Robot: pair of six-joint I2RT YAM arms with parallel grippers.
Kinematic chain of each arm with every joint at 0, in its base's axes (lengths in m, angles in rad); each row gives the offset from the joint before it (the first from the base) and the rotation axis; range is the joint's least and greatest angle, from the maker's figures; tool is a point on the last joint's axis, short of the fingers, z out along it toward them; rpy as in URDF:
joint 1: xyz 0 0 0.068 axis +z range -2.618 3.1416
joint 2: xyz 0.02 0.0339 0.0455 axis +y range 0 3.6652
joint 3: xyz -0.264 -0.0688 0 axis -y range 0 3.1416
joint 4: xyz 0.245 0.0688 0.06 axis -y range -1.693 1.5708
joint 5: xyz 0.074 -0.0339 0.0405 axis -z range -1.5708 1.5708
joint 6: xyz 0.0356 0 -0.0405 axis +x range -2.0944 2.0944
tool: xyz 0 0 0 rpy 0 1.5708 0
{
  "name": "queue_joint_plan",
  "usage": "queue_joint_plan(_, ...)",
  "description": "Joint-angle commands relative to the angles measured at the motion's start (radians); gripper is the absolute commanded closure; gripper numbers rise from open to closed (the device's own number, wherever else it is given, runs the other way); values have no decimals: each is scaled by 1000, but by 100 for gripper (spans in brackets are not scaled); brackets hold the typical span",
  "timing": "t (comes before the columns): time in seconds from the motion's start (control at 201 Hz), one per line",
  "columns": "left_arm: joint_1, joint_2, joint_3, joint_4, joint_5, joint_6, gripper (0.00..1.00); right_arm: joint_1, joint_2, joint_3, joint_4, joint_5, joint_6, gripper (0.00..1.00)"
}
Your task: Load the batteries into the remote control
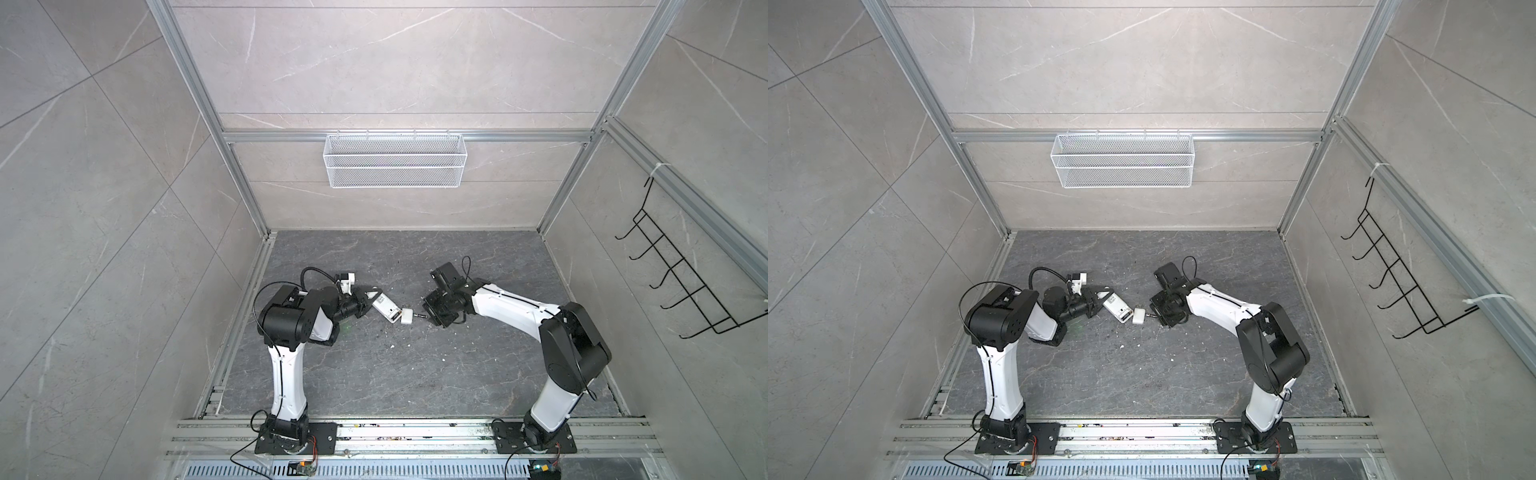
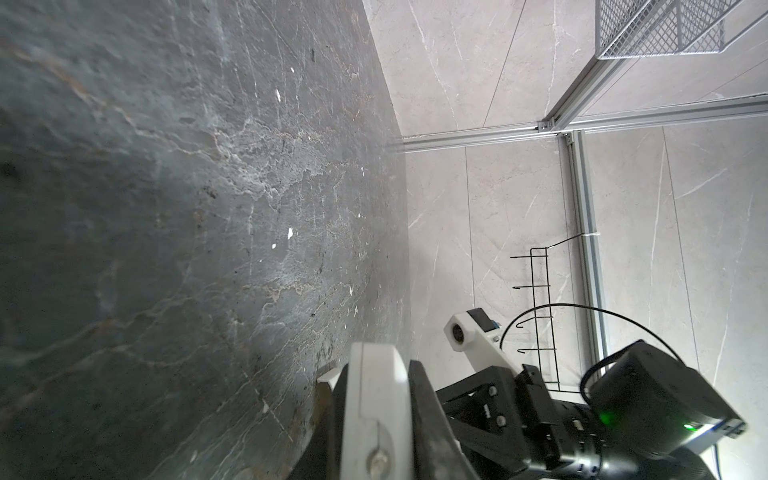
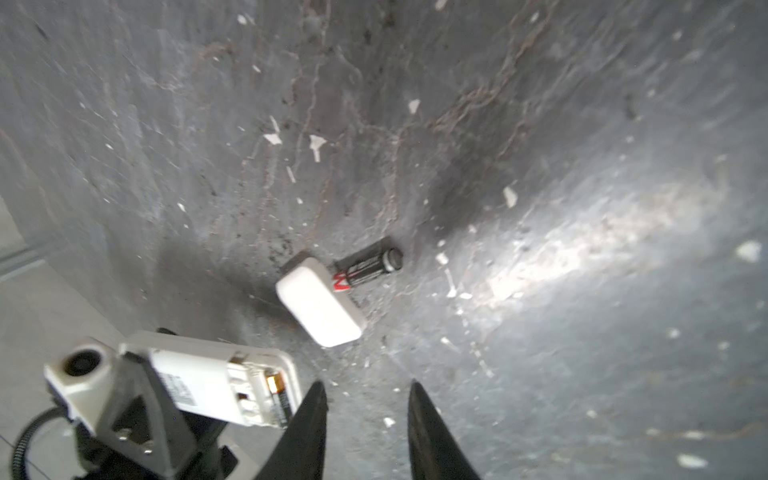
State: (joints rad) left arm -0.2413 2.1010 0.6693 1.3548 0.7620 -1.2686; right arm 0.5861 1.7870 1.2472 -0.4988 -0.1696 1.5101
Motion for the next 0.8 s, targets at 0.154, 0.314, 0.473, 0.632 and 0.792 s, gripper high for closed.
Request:
queue_joint_plan(0.154, 7, -1, 9, 60, 10, -2, 91, 19, 134, 148, -187, 50, 266, 66)
queue_joint_plan(0.314, 8, -1, 10, 61, 11, -1, 91, 18, 197, 198, -204, 8, 286, 68)
queue_joint_plan(0.473, 7, -3, 9, 61, 12, -3, 91, 17, 231, 239, -232, 35, 287, 68)
queue_joint_plan(0.632, 8, -3, 10, 60, 15, -5, 91, 5, 284, 282, -228, 13, 265, 69)
queue_joint_plan(0.792, 8, -3, 12, 61, 16, -5, 91, 2, 327, 310, -233, -11, 265, 70)
